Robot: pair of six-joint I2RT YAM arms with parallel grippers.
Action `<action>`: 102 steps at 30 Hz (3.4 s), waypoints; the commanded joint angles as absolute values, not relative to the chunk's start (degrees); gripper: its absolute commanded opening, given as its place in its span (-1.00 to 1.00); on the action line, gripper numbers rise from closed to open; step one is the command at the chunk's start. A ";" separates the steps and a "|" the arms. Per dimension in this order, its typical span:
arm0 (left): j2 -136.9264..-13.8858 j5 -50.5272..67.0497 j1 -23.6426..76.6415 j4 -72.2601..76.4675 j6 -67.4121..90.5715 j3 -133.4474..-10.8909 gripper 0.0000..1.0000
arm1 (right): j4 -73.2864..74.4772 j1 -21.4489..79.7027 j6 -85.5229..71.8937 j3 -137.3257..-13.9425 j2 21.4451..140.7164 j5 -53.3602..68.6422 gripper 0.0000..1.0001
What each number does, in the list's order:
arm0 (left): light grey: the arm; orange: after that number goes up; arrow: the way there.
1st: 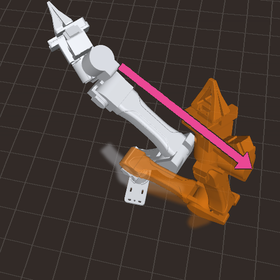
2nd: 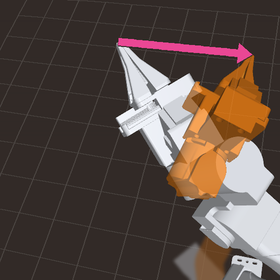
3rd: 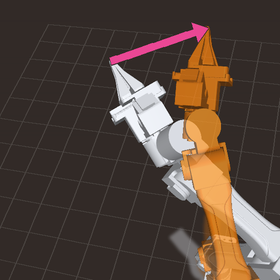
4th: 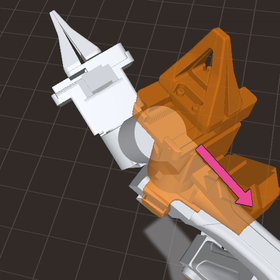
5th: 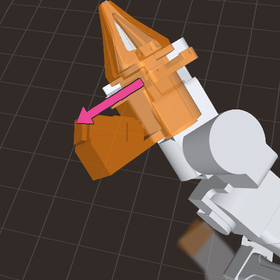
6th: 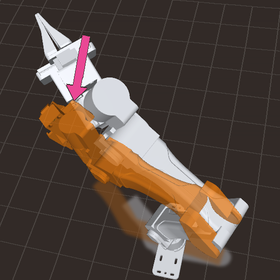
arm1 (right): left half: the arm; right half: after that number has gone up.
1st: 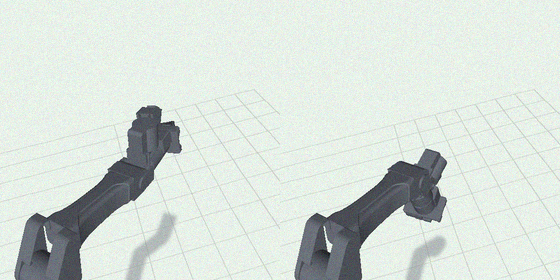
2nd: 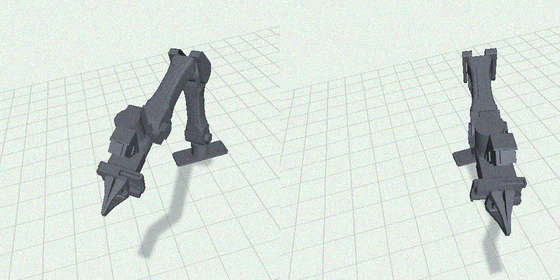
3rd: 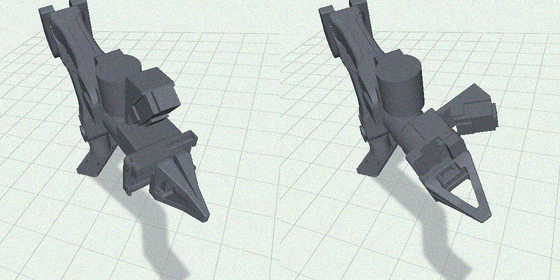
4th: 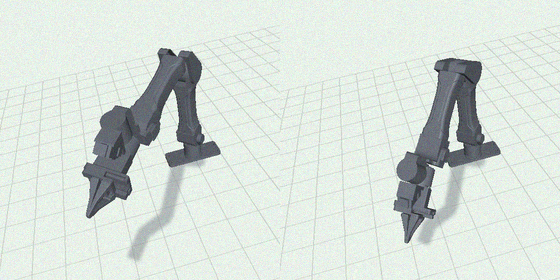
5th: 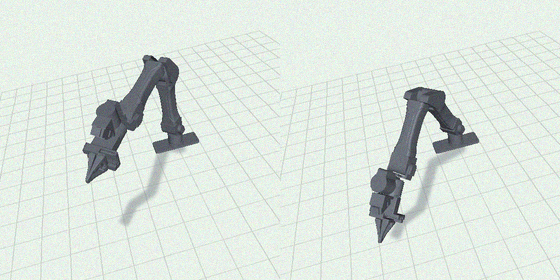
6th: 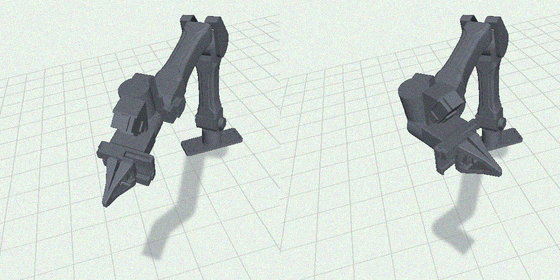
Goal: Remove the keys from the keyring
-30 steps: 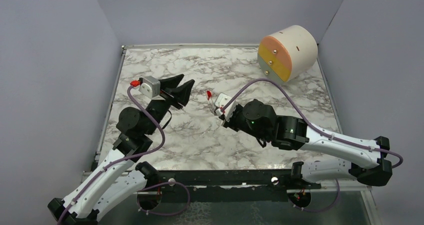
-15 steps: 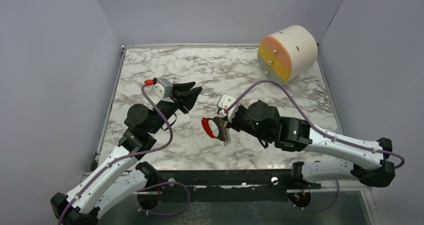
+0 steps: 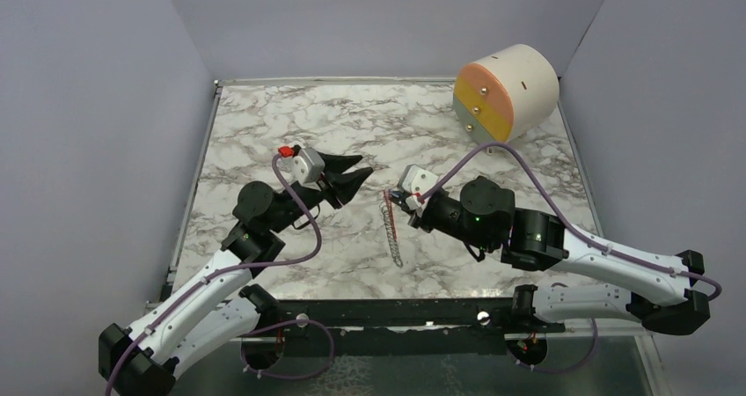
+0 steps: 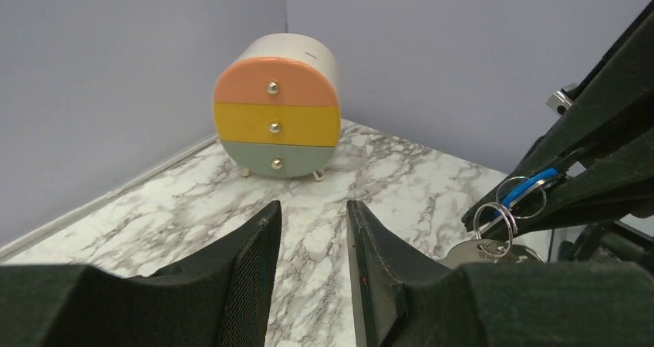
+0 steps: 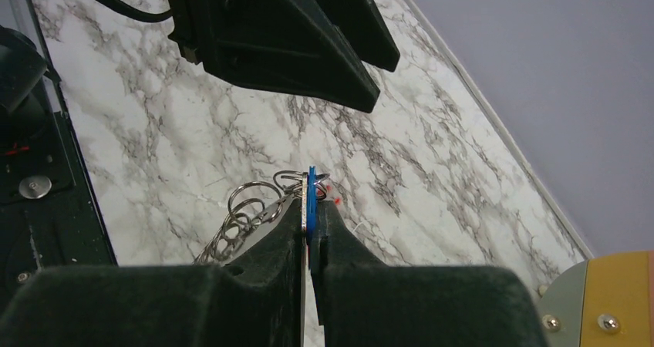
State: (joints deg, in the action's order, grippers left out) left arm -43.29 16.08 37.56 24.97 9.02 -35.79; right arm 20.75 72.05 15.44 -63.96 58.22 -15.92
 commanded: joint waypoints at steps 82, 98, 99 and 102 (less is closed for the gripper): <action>-46.76 49.50 37.62 38.56 6.50 -35.65 -0.48 | 15.67 72.25 16.61 -62.21 56.17 -10.40 -0.98; -50.90 51.02 37.62 39.57 9.15 -37.23 -0.71 | 14.75 72.29 16.97 -62.84 56.76 -11.46 -0.98; -51.21 51.04 37.62 39.61 9.49 -37.33 -0.75 | 14.63 72.30 16.96 -62.76 56.62 -11.58 -0.98; -51.62 51.00 37.62 39.61 9.69 -36.99 -0.81 | 14.46 72.25 16.96 -62.53 56.29 -11.75 -0.98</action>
